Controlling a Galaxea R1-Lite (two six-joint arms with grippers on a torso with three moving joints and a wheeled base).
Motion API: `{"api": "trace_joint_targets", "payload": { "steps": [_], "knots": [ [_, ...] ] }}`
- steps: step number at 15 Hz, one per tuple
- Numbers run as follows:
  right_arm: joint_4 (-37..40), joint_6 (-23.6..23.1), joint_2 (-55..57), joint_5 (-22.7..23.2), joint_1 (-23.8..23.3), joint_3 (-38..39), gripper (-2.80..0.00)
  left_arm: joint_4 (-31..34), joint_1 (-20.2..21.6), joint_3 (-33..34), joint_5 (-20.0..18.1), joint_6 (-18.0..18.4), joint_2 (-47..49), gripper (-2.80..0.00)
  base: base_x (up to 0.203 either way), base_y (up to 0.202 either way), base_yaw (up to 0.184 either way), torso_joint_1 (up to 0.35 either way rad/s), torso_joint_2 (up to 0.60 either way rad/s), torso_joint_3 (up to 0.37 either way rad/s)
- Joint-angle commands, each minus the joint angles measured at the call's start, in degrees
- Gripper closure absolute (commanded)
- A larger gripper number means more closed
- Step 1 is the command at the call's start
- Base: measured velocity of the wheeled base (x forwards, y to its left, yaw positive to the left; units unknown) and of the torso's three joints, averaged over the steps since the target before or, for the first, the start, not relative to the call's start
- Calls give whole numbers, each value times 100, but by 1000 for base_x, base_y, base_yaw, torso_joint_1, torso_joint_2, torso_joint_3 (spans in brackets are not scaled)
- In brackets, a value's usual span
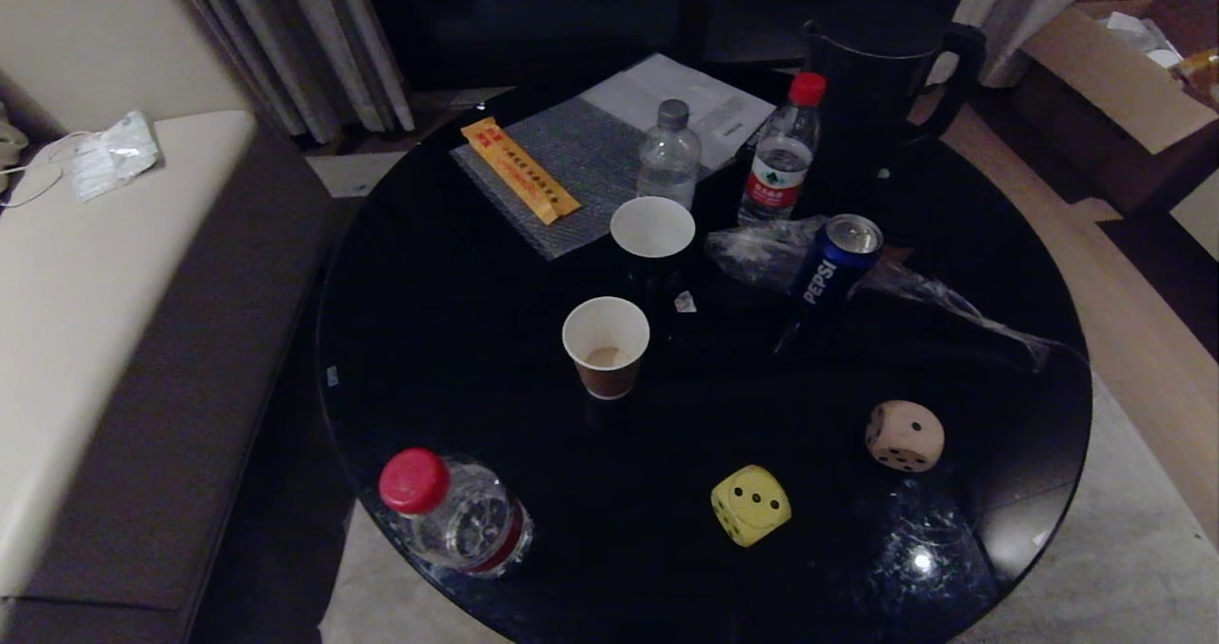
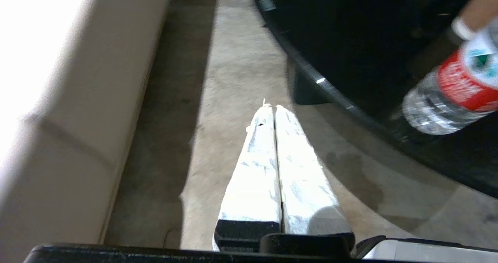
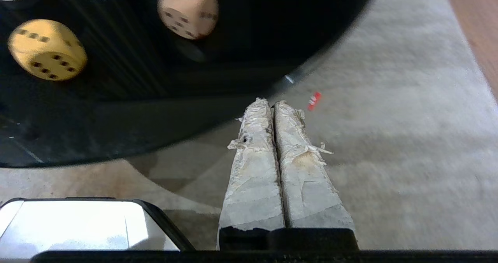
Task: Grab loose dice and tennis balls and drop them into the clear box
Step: Pick up toys out of the box
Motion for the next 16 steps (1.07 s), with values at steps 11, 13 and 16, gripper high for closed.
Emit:
{"api": "trace_joint_targets", "payload": {
  "steps": [11,13,16],
  "knots": [
    [267,86,861,194,7,-968,0,-2,0,9,17,-33,3,0,0,0,8,1,0,0],
    [370,367,1909,578,20,-1597,0,-2,0,9,17,-33,9,0,0,0,0,0,0,0],
    [262,770,3447,1200,256,-2160,0,-2,0,9,17,-41,9,0,0,0,0,0,0,0]
  ]
}}
